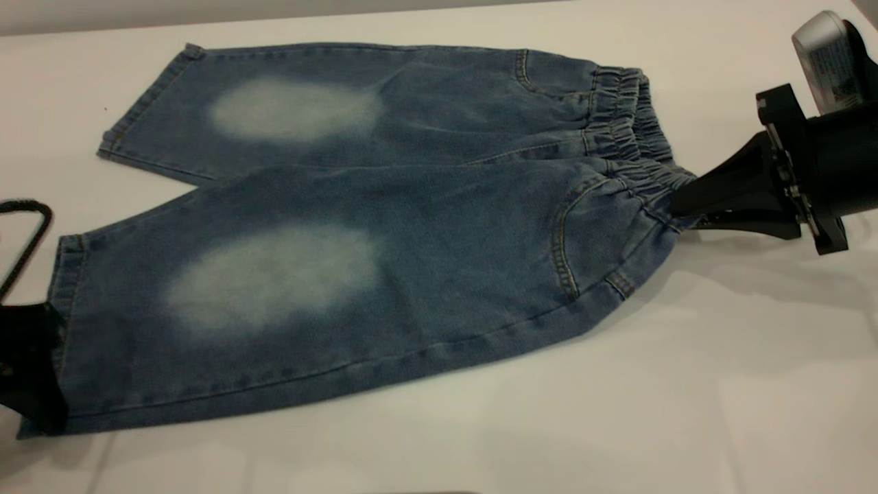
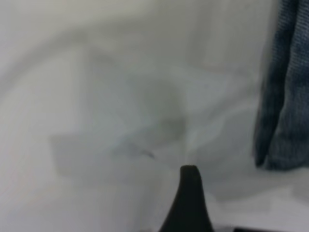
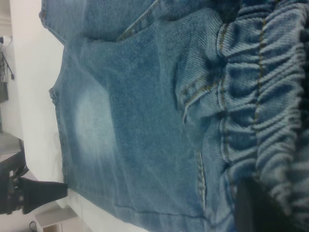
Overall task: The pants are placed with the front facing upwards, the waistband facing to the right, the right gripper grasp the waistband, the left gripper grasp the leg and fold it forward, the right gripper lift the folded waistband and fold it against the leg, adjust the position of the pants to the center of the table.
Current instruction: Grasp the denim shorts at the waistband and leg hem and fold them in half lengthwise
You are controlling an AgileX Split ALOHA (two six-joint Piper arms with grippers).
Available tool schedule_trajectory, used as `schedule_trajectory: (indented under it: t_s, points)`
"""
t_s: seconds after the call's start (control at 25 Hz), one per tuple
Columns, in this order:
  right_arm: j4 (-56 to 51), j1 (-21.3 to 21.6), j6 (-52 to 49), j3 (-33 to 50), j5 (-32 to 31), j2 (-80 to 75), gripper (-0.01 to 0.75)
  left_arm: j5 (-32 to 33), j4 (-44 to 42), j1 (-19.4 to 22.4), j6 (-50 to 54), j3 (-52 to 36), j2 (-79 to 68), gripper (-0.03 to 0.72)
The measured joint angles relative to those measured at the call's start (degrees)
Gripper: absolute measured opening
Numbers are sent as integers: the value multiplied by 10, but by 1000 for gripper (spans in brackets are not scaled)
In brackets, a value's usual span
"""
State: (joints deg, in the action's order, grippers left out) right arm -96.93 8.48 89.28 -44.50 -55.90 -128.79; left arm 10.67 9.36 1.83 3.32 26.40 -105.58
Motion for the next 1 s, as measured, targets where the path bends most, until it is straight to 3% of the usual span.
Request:
schedule_trajectory:
  t_s: [0.4, 0.52, 0.76, 1.0]
  points:
    - [0, 0, 0, 0, 0, 0, 40, -25, 0, -8, -1, 4, -36, 531]
    - [1, 0, 0, 0, 0, 0, 40, -31, 0, -9, -14, 4, -36, 435]
    - [2, 0, 0, 0, 0, 0, 40, -44, 13, -13, -58, 5, -36, 85]
    - [17, 0, 0, 0, -11, 1, 38, -34, 14, -13, -74, 7, -30, 53]
